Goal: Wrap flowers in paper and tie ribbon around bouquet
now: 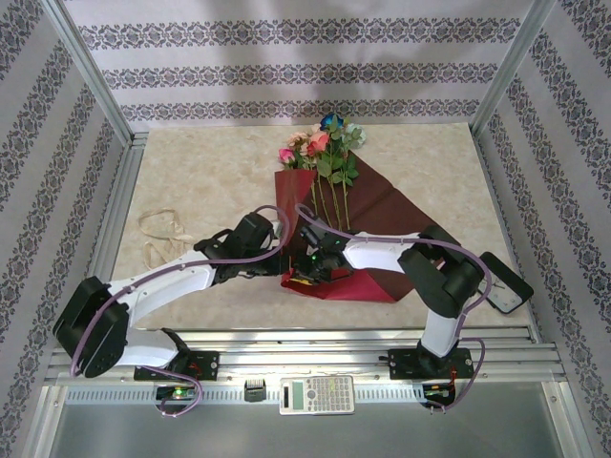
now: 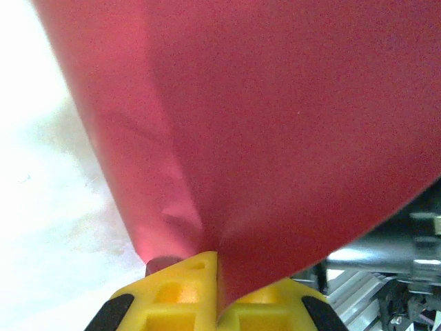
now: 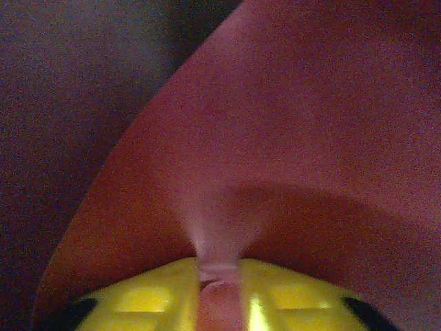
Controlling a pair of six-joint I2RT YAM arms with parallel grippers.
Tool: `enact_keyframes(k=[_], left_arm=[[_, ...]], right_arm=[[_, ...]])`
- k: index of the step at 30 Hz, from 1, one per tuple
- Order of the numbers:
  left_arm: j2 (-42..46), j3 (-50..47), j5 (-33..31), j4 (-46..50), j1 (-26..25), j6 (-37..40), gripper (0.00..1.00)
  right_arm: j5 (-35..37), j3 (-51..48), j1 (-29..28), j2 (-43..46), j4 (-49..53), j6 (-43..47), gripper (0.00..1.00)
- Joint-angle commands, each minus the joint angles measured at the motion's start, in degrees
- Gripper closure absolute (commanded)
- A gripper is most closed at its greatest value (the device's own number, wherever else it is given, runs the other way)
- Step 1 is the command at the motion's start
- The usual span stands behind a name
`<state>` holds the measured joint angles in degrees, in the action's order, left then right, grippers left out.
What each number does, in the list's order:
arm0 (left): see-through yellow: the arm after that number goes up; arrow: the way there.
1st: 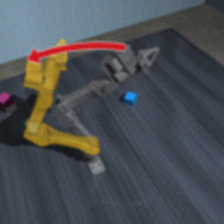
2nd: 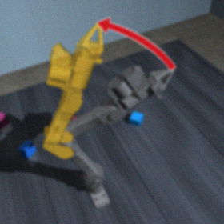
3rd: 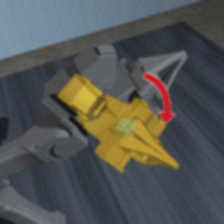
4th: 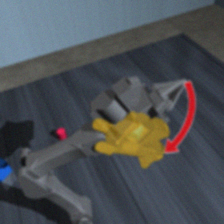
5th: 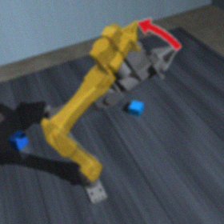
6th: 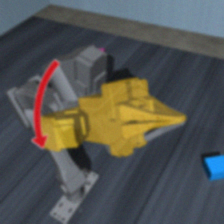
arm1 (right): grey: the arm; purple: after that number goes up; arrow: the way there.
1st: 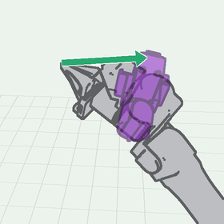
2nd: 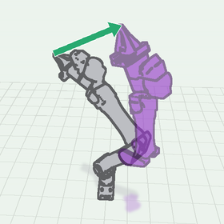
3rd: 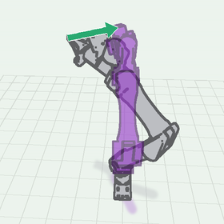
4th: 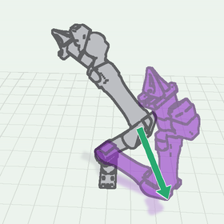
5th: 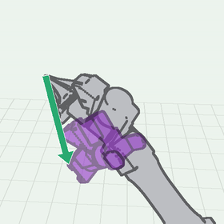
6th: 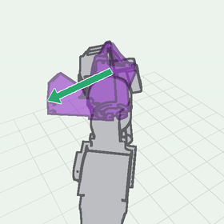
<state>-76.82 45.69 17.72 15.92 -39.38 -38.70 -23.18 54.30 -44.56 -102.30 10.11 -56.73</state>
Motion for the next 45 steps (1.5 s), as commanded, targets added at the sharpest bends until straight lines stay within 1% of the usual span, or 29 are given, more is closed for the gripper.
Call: enact_keyframes(k=[1, 4, 6, 9, 11, 14, 16, 19, 22, 24, 27, 28, 29, 32, 34, 36, 38, 40, 45], left_arm=[[-0.9, 1.4, -0.1, -1.6, -0.8, 2.3, 1.0], [-1.7, 2.1, 0.2, -2.1, -0.9, 2.7, 1.0], [-2.6, 2.8, 0.8, -2.1, -1.1, 3.3, 1.0], [-3.6, 3.8, 1.8, -2.3, -1.5, 4.2, 1.0], [-4.3, 4.5, 2.9, -2.6, -2.0, 5.1, 1.0], [-5.8, 5.8, 4.5, -1.6, -2.9, 7.6, 1.0], [-7.2, 6.9, 5.6, -0.4, -3.4, 9.1, 1.0], [-9.6, 8.5, 7.9, 0.3, -4.2, 10.6, 1.0], [-11.9, 9.8, 9.3, -0.3, -4.8, 10.1, 1.0], [-12.9, 10.3, 9.3, -1.2, -4.9, 8.9, 1.0], [-12.9, 10.2, 7.4, -1.9, -4.9, 7.0, 0.99], [-12.5, 10.0, 6.5, -1.9, -4.9, 6.4, 0.95], [-12.0, 9.7, 6.1, -2.1, -4.9, 5.6, 0.85], [-10.8, 8.1, 7.8, -2.7, -4.9, 4.3, 0.63], [-10.5, 6.1, 9.8, -4.0, -4.8, 3.1, 0.56], [-10.5, 4.9, 11.8, -5.0, -4.7, 2.0, 0.53], [-9.7, 3.5, 12.5, -6.8, -4.7, 0.1, 0.48], [-8.8, 2.5, 12.5, -8.2, -4.7, -2.1, 0.47], [-7.4, 0.8, 12.7, -10.7, -4.7, -5.8, 0.46]], right_arm=[[-1.0, -1.0, 1.7, 6.8, 0.0, -0.2, 0.67], [-1.2, -1.3, 3.6, 12.0, 2.0, -1.3, 0.64], [-1.5, -2.3, 5.2, 14.8, 3.3, -2.3, 0.65], [-1.8, -6.2, 7.7, 18.5, 4.3, -2.9, 0.71], [-1.2, -10.1, 9.8, 20.8, 3.9, -2.8, 0.8], [-1.6, -15.0, 12.8, 22.1, 1.9, -3.5, 0.91], [-1.9, -16.7, 14.0, 21.6, 0.8, -3.3, 0.94], [-2.7, -17.8, 14.7, 19.1, -1.7, -3.4, 0.96], [-2.6, -17.8, 15.3, 17.2, -3.4, -3.4, 0.97], [-2.6, -17.5, 15.5, 16.9, -3.5, -3.0, 0.97], [-2.1, -17.4, 15.6, 19.0, -3.0, -2.8, 0.94], [-1.8, -17.3, 15.6, 20.1, -2.6, -2.4, 0.92], [-1.5, -17.1, 15.6, 21.0, -2.1, -2.2, 0.91], [-1.9, -16.8, 15.8, 21.4, -0.9, -1.7, 0.9], [-1.8, -17.2, 15.9, 21.4, -0.8, -1.7, 0.9], [-1.4, -17.8, 16.1, 21.6, -1.0, -1.9, 0.87], [-1.1, -17.9, 16.3, 22.7, -0.7, -2.0, 0.8], [-0.6, -17.3, 16.4, 23.9, 0.5, -1.7, 0.76], [1.0, -15.5, 16.6, 27.2, 4.5, -3.3, 0.69]])
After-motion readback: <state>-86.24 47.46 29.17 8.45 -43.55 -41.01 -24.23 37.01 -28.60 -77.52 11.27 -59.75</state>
